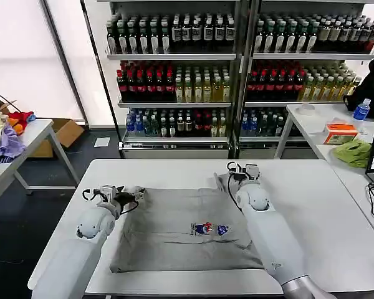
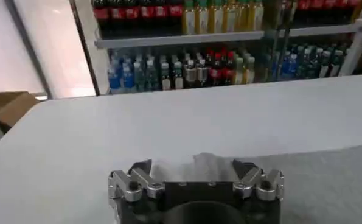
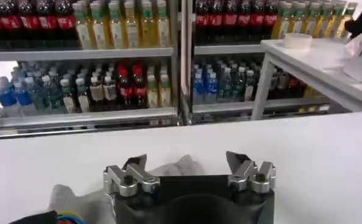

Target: Fold and organize the clothes.

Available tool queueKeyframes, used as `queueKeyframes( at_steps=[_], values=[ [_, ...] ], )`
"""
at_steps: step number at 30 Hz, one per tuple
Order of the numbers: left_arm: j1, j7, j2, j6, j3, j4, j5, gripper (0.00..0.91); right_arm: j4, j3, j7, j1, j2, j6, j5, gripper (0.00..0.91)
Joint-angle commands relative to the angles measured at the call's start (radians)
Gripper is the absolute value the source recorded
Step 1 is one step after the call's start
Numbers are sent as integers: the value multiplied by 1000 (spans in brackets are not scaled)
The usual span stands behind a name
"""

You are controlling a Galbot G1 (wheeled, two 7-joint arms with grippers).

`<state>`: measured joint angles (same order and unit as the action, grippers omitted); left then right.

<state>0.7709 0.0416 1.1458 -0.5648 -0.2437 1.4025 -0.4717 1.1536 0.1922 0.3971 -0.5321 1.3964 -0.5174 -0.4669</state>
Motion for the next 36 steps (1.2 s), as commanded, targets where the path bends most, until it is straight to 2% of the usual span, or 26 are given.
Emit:
queueKeyframes(
  at_steps=[1,14,15,16,17,18,19,20,36],
  values=[
    [-11,-1,9,0,5,-32,0,907,-57,-4,-2,17,13,2,10,907],
    [13,-5,16,3,1,-32,11,907,-95,10,-11,3,33,13,43,907],
    [17,-6,16,3,2,-30,11,887,-93,12,-10,0,34,13,44,846],
    [20,-7,16,2,3,-26,11,584,-92,13,-10,-2,35,12,44,584],
    [26,-8,15,2,6,-23,15,403,-89,15,-8,-5,36,10,44,443],
    [30,-10,15,2,8,-19,19,181,-85,15,-7,-11,36,7,45,272],
    [35,-11,15,2,8,-17,21,20,-80,14,-5,-18,36,4,47,0],
    [40,-13,16,2,7,-10,21,0,-77,14,-4,-23,35,3,52,0],
    [45,-35,-1,10,6,12,19,0,-41,34,15,-74,49,-3,73,0]
  ],
)
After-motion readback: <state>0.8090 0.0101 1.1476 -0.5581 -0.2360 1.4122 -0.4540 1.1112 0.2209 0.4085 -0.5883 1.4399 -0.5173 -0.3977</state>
